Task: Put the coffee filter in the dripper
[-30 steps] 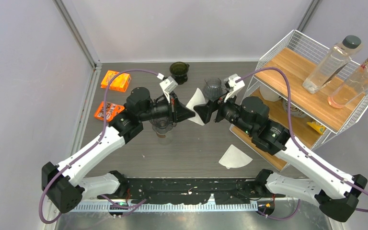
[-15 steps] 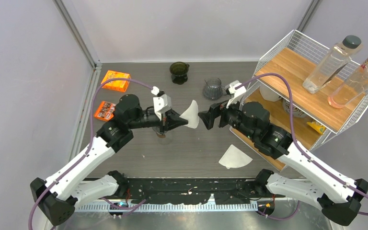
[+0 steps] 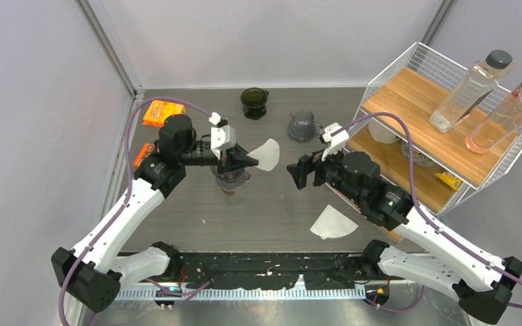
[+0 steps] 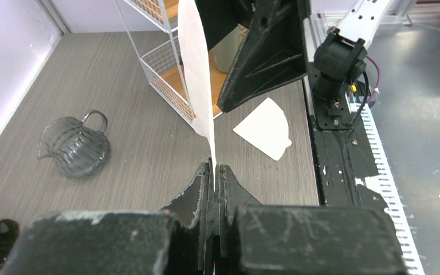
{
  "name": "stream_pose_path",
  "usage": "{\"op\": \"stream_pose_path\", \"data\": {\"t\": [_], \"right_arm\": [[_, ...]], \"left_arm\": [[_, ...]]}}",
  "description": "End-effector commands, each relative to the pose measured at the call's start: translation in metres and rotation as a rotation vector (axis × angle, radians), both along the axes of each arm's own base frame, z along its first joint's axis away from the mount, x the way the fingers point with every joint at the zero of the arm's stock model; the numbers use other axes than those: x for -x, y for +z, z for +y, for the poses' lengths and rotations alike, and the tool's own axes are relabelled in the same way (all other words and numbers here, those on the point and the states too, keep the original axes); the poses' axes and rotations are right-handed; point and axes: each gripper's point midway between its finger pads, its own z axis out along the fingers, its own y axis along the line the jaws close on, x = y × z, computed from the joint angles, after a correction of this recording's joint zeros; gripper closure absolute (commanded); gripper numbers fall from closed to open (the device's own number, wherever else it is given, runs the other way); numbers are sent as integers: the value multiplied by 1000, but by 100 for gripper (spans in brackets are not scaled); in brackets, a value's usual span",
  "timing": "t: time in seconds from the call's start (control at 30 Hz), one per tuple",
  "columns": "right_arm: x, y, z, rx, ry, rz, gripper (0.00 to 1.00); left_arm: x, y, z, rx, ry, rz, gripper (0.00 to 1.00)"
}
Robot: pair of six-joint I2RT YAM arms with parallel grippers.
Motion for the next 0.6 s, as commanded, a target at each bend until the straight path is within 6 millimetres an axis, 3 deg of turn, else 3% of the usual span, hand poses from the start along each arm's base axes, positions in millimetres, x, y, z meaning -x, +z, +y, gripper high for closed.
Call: {"op": "stream_pose_path", "data": {"t": [0.0, 0.13, 0.57], "right_arm": [[-14, 22, -3, -34, -47, -92, 5], [-15, 31, 4, -64, -14, -126, 4], [3, 44, 19, -135, 109, -128, 5]], "left_arm": [[22, 16, 3, 3, -158, -81, 100], [27, 9, 5, 2, -175, -95, 100], [20, 19, 3, 28, -140, -91, 100]]}}
